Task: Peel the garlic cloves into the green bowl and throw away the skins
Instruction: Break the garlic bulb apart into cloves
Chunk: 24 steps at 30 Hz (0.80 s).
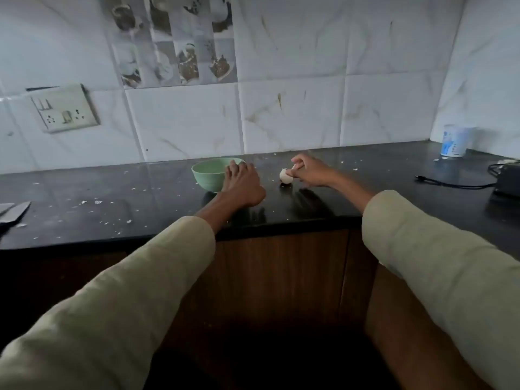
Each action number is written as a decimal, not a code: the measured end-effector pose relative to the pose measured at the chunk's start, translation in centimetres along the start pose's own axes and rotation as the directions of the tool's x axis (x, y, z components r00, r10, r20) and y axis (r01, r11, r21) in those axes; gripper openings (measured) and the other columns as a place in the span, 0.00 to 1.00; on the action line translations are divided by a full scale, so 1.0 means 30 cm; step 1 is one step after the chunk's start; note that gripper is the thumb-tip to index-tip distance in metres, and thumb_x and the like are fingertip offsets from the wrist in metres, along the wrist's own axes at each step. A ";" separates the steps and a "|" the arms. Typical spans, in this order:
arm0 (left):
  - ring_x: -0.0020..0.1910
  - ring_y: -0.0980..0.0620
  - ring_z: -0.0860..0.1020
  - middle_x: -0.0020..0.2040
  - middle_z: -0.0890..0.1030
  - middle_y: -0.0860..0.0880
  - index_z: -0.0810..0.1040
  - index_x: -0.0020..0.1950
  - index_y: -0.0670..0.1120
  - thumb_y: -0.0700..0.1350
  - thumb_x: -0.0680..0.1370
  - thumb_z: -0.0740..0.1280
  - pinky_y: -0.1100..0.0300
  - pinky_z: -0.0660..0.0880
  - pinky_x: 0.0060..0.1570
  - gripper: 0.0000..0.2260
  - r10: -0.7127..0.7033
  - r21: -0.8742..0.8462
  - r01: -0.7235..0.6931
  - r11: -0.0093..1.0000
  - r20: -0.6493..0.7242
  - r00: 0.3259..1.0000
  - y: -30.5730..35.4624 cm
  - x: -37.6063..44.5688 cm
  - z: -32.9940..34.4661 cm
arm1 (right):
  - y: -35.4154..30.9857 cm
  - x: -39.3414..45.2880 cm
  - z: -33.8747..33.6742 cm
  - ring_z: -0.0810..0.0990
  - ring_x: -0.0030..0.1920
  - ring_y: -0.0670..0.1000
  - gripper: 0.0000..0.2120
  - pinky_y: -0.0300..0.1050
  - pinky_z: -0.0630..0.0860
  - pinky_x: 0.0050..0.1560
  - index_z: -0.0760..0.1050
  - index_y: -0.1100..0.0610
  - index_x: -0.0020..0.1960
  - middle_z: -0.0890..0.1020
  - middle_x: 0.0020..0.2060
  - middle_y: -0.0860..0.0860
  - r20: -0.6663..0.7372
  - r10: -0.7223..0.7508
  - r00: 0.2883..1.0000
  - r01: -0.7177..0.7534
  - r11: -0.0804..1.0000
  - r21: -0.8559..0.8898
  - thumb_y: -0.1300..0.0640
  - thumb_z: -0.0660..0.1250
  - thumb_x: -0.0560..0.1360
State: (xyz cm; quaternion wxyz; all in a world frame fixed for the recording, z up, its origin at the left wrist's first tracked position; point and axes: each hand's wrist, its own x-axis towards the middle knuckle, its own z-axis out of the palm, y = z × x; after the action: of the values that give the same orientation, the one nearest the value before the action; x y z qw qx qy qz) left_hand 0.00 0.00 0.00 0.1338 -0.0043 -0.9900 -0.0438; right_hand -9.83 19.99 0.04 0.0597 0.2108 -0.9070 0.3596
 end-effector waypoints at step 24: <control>0.53 0.38 0.82 0.52 0.85 0.41 0.85 0.54 0.44 0.49 0.81 0.64 0.50 0.76 0.49 0.13 -0.007 -0.041 -0.002 0.999 -0.223 0.975 -0.057 0.375 0.071 | 0.005 0.357 0.107 0.82 0.38 0.43 0.11 0.42 0.78 0.41 0.81 0.54 0.60 0.86 0.49 0.52 0.382 -0.257 0.888 0.251 0.966 0.068 0.50 0.69 0.82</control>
State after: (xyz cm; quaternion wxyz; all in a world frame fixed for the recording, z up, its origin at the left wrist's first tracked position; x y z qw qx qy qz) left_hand -11.46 -1.56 0.80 0.2441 -0.0008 -0.9676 -0.0646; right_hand -19.44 14.27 0.37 -0.0762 0.3950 -0.8623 0.3075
